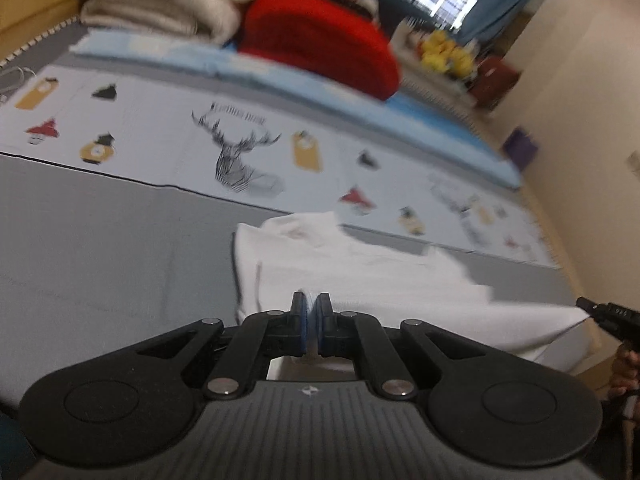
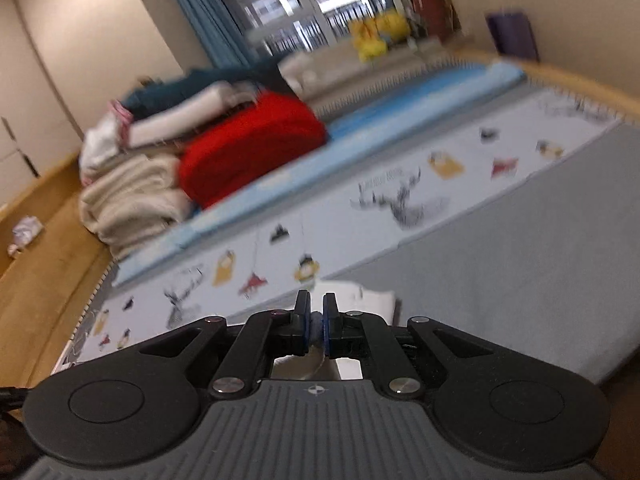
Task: Fold small clothes
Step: 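Lift the hem with both tools and fold it toward the collar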
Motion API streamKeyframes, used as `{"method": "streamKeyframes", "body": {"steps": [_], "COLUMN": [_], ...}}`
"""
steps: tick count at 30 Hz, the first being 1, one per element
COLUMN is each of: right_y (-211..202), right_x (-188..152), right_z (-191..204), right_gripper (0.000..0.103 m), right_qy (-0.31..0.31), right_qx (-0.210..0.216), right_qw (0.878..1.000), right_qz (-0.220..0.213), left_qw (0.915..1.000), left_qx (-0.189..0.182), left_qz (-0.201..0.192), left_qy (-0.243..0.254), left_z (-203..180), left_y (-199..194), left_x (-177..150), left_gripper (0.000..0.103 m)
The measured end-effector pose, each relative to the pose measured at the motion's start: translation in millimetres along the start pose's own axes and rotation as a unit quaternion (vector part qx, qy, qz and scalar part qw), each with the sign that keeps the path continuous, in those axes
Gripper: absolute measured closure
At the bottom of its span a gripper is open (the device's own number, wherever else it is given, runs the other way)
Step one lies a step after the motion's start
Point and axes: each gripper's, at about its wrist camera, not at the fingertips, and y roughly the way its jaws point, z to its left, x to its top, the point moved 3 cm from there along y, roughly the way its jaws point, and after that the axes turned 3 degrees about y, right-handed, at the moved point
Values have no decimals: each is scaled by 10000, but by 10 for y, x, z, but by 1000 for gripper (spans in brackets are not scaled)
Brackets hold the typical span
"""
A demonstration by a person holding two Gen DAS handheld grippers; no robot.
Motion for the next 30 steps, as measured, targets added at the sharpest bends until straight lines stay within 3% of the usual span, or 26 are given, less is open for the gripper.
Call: {"method": "streamKeyframes", "body": {"steps": [4,6,9,11,13,16,20,25,27,30], "right_y": [964,1366,1680,1816,1827,1761,1747,1789,1807,1890], "right_x": [134,148,93,88,185,270,181,-47,-79,-122], "right_z": [-157,-213,-251,-279,-326,-381,-449,-454,-450,-450], "right_gripper": [98,98,98,97,96,93,72,70,70,70], "right_qy": [133,199,213,206,360,510,426,17,-121,-252], "right_qx": [-497,-616,-849,-971,-1183,-1196,-1124,-1136,-1166,-1222], "right_qw": [9971,9942,9918,9900,9897,9903,9890,9842,9834,9807], "right_qz": [558,857,930,1005,727,486,865,1354,1385,1507], "left_qw": [9990,9983,9969,9960,9959,9966,9961,9953,9955,9943], "left_qx": [247,361,553,578,530,604,649,666,661,765], "left_qz": [366,392,365,147,101,400,602,696,667,739], "left_qy": [35,-235,-436,-667,-731,-389,-4,77,91,110], "left_z": [278,428,553,633,664,602,484,387,346,304], "left_y": [803,1035,1185,1141,1130,1197,1282,1450,1514,1638], "left_x": [300,360,373,443,471,412,277,228,256,297], "left_gripper": [98,103,101,101,98,95,76,72,62,58]}}
